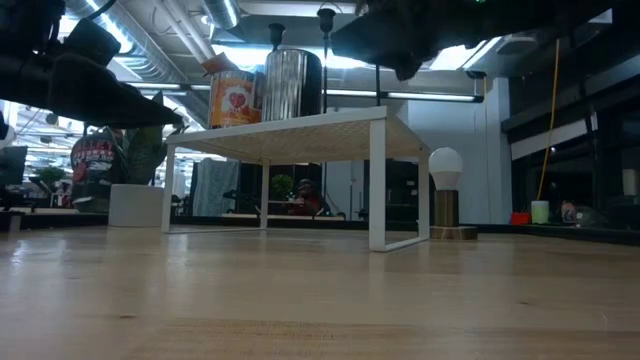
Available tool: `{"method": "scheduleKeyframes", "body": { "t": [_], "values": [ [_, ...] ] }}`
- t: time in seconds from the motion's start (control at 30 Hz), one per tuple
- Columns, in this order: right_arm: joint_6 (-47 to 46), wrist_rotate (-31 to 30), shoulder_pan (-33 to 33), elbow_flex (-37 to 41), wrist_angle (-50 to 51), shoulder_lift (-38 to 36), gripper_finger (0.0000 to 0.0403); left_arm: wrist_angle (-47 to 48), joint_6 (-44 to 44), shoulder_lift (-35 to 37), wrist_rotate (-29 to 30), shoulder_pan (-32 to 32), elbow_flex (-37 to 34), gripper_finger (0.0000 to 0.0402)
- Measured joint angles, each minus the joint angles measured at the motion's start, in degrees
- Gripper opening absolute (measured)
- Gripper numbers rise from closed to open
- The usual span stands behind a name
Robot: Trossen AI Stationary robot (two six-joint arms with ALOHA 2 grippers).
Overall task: Pick & Place candle stick holders
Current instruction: Put the orange scented candle on the shelf
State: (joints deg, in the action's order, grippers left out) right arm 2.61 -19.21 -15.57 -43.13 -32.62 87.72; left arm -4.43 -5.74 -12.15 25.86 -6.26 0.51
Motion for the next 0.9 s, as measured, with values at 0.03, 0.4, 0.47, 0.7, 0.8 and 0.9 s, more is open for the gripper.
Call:
{"method": "scheduleKeyframes", "body": {
  "t": [0.03, 0.4, 0.47, 0.7, 0.8, 0.9],
  "values": [
    [0.0, 1.05, -0.32, 0.0, 0.02, 0.0, 0.0129, 0.01, 0.0, -0.01, -0.01, 0.0, 0.0, 0.04],
    [-5.08, 16.01, -0.88, 0.0, 6.7, -0.2, 0.0129, 0.01, 0.0, -0.01, 0.01, 0.02, -0.01, 0.04],
    [-5.8, 17.28, -0.88, 0.0, 7.64, -0.2, 0.0129, 0.01, 0.0, -0.01, 0.01, 0.02, 0.0, 0.04],
    [-7.1, 24.78, -0.88, 0.02, 11.42, -0.2, 0.0129, -0.01, 0.0, 0.01, 0.01, 0.02, 0.01, 0.04],
    [-7.12, 27.87, -0.95, 0.02, 11.71, -0.2, 0.0129, -0.01, 0.0, -0.01, 0.01, 0.02, -0.01, 0.04],
    [-7.1, 27.81, -1.75, 0.02, 11.71, -0.2, 0.0129, -0.03, 0.35, -0.01, 0.0, 0.0, 0.0, 0.04]
  ]
}}
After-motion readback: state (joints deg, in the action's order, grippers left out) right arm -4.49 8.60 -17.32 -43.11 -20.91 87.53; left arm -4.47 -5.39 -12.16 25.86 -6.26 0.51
